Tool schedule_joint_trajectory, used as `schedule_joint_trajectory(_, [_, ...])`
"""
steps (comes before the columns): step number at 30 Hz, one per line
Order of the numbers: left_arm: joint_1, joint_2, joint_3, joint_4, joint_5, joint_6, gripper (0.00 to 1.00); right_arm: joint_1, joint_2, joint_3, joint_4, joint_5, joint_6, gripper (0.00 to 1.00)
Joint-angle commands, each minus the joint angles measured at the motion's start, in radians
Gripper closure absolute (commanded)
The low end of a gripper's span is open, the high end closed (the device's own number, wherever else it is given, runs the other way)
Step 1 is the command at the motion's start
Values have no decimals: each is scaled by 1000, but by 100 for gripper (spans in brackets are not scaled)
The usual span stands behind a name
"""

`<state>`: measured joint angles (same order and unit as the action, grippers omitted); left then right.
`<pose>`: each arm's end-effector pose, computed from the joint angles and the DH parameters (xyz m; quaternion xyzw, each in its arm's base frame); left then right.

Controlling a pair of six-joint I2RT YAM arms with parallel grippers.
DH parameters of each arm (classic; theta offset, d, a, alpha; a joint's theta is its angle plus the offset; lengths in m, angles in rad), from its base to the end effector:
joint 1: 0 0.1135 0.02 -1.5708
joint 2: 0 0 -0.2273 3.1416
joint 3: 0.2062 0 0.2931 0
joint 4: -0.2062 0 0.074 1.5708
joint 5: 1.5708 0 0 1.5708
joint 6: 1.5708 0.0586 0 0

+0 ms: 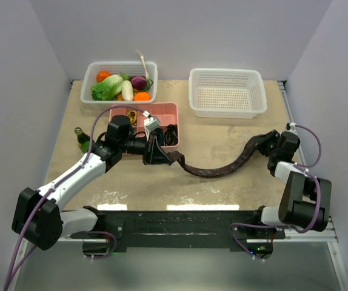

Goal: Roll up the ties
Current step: Place the tie at the center of the board.

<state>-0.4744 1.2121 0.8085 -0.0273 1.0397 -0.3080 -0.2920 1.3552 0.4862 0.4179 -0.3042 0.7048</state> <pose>0.2632 -0.1920 0.2255 0.3278 0.7059 -0.5652 0.2735 0.3109 -0.0751 0.0986 0.3297 0.7741 0.2332 0.4875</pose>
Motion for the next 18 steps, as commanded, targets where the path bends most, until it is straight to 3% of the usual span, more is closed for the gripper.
schedule_joint_trajectory(1, [-6,-6,-12,-163,-148,96,100,-9,65,-31,45,13,-61,82])
schedule_joint_trajectory(7, [-6,-36,-17,-273,-239,90,100,-33,156,-6,3,4,-41,60])
schedule_joint_trajectory(10, [-6,-55,-12,-316,-274,80,100,-50,182,32,-71,-12,-39,43])
schedule_joint_trajectory(14, [-6,-74,-15,-356,-297,64,100,-59,165,71,-186,-7,-68,13])
schedule_joint_trajectory(15, [-6,-75,-19,-364,-302,60,100,-59,156,75,-232,11,-80,1])
schedule_joint_trajectory(18, [-6,-82,-22,-398,-314,61,100,-62,121,80,-315,37,-106,1])
